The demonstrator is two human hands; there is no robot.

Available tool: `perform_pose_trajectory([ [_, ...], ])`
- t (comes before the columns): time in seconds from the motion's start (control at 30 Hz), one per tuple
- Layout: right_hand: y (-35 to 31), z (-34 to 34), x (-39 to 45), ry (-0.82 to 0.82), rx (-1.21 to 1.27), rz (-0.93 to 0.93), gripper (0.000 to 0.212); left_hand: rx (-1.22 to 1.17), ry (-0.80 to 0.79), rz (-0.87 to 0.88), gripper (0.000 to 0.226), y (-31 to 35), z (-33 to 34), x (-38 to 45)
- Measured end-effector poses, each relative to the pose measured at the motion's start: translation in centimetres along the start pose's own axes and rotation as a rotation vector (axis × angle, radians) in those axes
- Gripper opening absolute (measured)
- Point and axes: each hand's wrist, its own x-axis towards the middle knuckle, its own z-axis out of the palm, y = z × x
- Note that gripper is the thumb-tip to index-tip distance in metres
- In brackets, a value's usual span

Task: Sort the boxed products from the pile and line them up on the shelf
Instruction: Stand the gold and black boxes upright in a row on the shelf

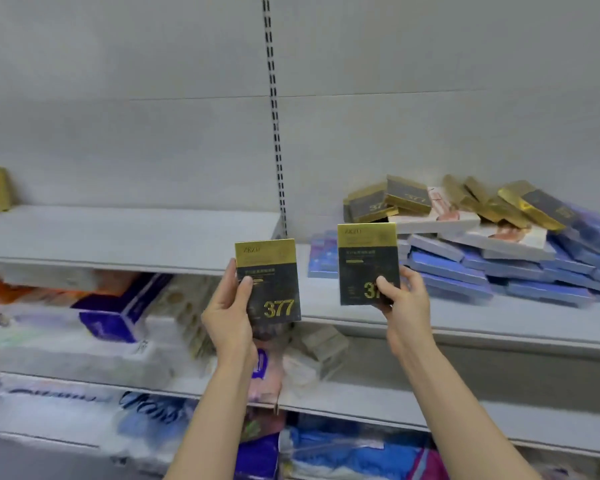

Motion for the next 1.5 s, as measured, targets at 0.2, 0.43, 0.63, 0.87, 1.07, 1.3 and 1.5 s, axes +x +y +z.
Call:
perform_pose_trajectory([
  [0.2,5.8,9.2,-6.6,-0.120,0.004,0.068,0.023,-0.010,0.093,0.055,0.041,5.1,-8.9,2.1],
  [0.43,11.9,18.2,-12.8,-0.272,0.011,0.148,0.028,0.001,0.257,0.113,0.038,10.0,-18.4,4.9],
  [0.63,15.5,25.0,-14.4,-0.385,-0.020,0.185,0.031,-0.012,0.333,0.129,0.040,12.8,-23.9,7.9],
  [0.87,18.9,33.6,-13.0,-0.501,-0.050,0.218,0.027,0.083,0.432,0.154,0.036,14.9,-28.6,14.4],
  [1.07,21.5,40.0,-12.9,-0.590,-0.051,0.265,0.028,0.065,0.504,0.220,0.039,16.7,-31.8,18.8],
  [1.3,26.1,48.2,-14.0,-0.644,-0.078,0.304,0.026,0.069,0.558,0.213,0.039,18.0,-38.0,25.1],
  [1.5,29.7,56.2,-15.7,-0.626,-0.088,0.279,0.026,0.060,0.542,0.207,0.039,20.9,-43.9,31.2],
])
